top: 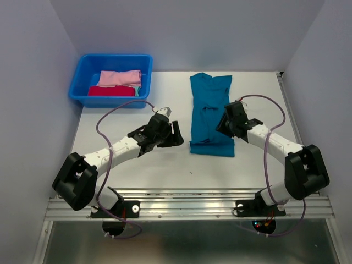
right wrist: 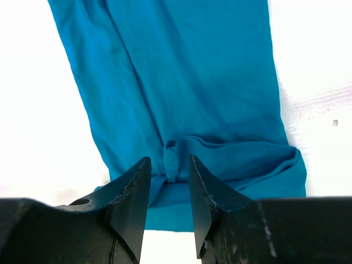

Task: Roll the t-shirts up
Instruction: Roll the T-shirt to the center of the board.

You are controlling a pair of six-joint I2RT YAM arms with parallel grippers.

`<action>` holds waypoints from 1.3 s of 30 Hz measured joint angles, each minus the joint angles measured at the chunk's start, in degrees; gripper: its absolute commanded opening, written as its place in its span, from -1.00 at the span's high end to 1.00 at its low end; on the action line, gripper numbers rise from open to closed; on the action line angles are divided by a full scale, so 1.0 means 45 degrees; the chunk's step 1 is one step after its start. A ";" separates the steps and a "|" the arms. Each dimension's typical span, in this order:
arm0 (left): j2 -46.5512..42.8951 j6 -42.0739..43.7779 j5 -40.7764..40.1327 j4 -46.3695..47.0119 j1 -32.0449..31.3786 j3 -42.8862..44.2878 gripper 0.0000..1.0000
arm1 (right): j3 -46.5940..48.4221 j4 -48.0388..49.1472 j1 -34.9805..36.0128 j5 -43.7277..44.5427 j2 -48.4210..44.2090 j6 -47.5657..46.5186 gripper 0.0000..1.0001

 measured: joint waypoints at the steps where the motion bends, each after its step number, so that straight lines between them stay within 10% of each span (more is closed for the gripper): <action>1: 0.0000 0.0000 0.0005 0.0024 0.0000 -0.0019 -0.51 | 0.0000 -0.0058 0.0000 0.0015 -0.0117 -0.0019 0.17; 20: 0.0000 0.0112 0.0170 0.0262 0.0005 -0.0034 -0.50 | -0.2234 -0.0792 0.0364 -0.1564 -0.2676 -0.0423 0.15; 39: -0.1083 -0.0078 0.0015 0.0335 0.0000 -0.0855 -0.50 | -0.0612 -0.0500 0.1341 -0.0918 0.0670 -0.0311 0.23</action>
